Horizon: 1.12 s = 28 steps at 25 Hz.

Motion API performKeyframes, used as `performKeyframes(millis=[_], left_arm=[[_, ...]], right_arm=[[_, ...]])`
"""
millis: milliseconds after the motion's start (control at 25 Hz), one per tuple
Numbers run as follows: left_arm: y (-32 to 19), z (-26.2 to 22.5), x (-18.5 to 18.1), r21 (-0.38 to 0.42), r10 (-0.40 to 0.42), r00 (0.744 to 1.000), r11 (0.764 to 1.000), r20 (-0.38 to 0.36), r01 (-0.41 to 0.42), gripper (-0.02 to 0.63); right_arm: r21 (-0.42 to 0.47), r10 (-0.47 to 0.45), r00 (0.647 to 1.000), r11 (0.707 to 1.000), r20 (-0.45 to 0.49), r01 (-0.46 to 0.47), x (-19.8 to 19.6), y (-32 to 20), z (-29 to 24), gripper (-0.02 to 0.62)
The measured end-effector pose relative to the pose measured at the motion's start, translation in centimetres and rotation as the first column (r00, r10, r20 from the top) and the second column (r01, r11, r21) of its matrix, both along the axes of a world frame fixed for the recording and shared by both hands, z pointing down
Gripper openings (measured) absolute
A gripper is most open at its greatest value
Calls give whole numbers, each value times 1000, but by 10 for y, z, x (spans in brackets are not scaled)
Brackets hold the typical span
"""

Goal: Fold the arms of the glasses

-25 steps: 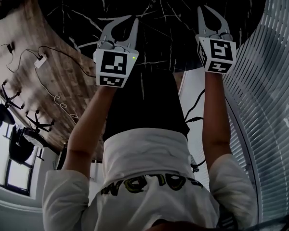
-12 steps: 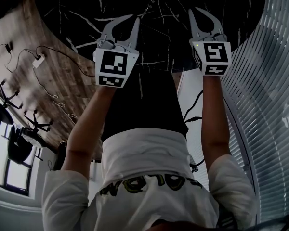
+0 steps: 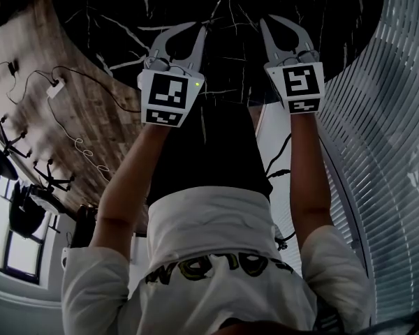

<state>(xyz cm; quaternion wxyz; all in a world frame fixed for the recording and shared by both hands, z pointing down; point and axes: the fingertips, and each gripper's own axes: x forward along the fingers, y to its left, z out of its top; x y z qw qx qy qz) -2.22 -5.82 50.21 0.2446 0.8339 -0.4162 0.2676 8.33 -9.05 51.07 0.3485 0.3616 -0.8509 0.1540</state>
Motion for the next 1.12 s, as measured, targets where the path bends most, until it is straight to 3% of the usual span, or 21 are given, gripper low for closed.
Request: performKeyframes(millis=[480,680,760,800,960,1120], left_arm=[[4,-1,7,-4,-3,1000,1000,-12,3,0],[17,-17,6,-47,24,994,998,-103,-29,3],[26,-18,14,-80,72,990,993,-124,-82,104],[29,-16,18,-91,91,989,991,-120,-102,107],[35,-10,22,-102,106,990,988,-92,-115,106],[33,-8,21,-93,88,992,991,-93,-97,36]], right_arm=[[13,-8,1000,1000,-6,8,-14,13,0,3],[30,41,999,999,1,-41,-1,12,-9,3],[31,41,999,999,5,-41,1,15,-10,3],[30,39,999,999,6,-40,2,17,-11,3],[23,37,999,999,10,-38,2,23,-13,3],[19,35,999,999,1,-35,4,30,-12,3]])
